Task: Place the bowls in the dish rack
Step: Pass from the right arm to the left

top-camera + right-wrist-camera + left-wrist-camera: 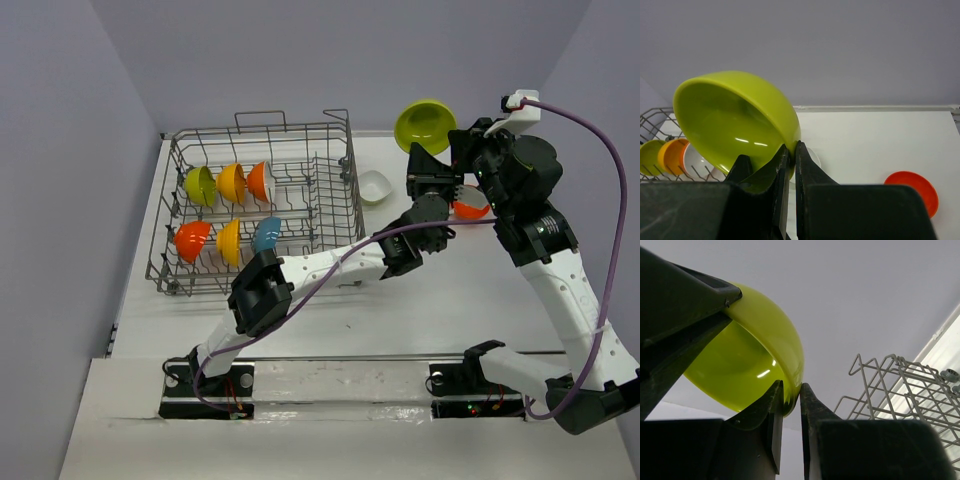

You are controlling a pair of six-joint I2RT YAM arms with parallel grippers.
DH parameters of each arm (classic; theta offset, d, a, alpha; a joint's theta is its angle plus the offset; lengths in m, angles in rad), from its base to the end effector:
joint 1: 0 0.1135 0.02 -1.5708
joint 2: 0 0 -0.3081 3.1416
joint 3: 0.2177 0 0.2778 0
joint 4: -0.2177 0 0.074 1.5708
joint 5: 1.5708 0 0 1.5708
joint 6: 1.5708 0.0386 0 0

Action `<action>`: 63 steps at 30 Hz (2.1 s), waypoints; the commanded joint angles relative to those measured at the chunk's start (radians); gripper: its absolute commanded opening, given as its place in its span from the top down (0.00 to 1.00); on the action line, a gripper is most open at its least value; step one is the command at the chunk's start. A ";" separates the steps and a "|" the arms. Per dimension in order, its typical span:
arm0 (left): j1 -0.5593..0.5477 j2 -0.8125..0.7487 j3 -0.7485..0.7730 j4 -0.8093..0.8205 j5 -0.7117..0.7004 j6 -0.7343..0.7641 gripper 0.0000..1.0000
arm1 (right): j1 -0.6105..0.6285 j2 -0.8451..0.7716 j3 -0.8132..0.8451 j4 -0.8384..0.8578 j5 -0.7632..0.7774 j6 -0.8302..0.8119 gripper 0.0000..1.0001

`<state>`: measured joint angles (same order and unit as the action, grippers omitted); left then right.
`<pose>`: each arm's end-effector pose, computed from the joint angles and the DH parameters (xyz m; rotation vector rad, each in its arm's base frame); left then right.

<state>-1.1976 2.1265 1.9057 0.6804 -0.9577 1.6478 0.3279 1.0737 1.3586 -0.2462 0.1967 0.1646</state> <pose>0.2287 -0.4974 0.4171 0.9095 1.0240 0.9094 0.2186 0.0664 0.5225 0.0316 1.5374 0.2412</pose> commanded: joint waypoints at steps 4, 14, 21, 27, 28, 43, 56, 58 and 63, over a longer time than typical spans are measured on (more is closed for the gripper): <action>0.038 -0.112 0.009 0.145 -0.078 -0.034 1.00 | -0.007 -0.043 0.016 0.028 0.023 0.018 0.99; 0.041 -0.134 -0.030 0.171 -0.084 -0.029 1.00 | -0.007 -0.049 0.014 0.030 0.024 0.018 0.99; 0.049 -0.140 -0.031 0.182 -0.079 -0.025 1.00 | -0.007 -0.058 0.007 0.030 0.024 0.018 0.99; 0.059 -0.128 -0.014 0.183 -0.082 -0.017 1.00 | -0.007 -0.066 0.007 0.028 0.023 0.013 0.99; 0.059 -0.123 -0.014 0.183 -0.081 -0.017 1.00 | -0.007 -0.070 0.005 0.028 0.023 0.013 0.99; 0.072 -0.148 -0.051 0.185 -0.078 -0.028 1.00 | -0.007 -0.083 -0.001 0.030 0.035 0.004 0.99; 0.069 -0.172 -0.086 0.209 -0.072 -0.023 1.00 | -0.007 -0.081 -0.004 0.030 0.038 0.009 0.99; 0.067 -0.172 -0.088 0.215 -0.072 -0.019 1.00 | -0.007 -0.081 -0.004 0.030 0.038 0.007 0.99; 0.066 -0.171 -0.086 0.219 -0.070 -0.017 1.00 | -0.007 -0.084 -0.007 0.033 0.037 0.006 0.99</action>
<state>-1.1877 2.0655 1.8122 0.7300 -0.9180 1.6791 0.3347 1.0409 1.3418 -0.2535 0.1566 0.1722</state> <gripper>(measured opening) 0.242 0.100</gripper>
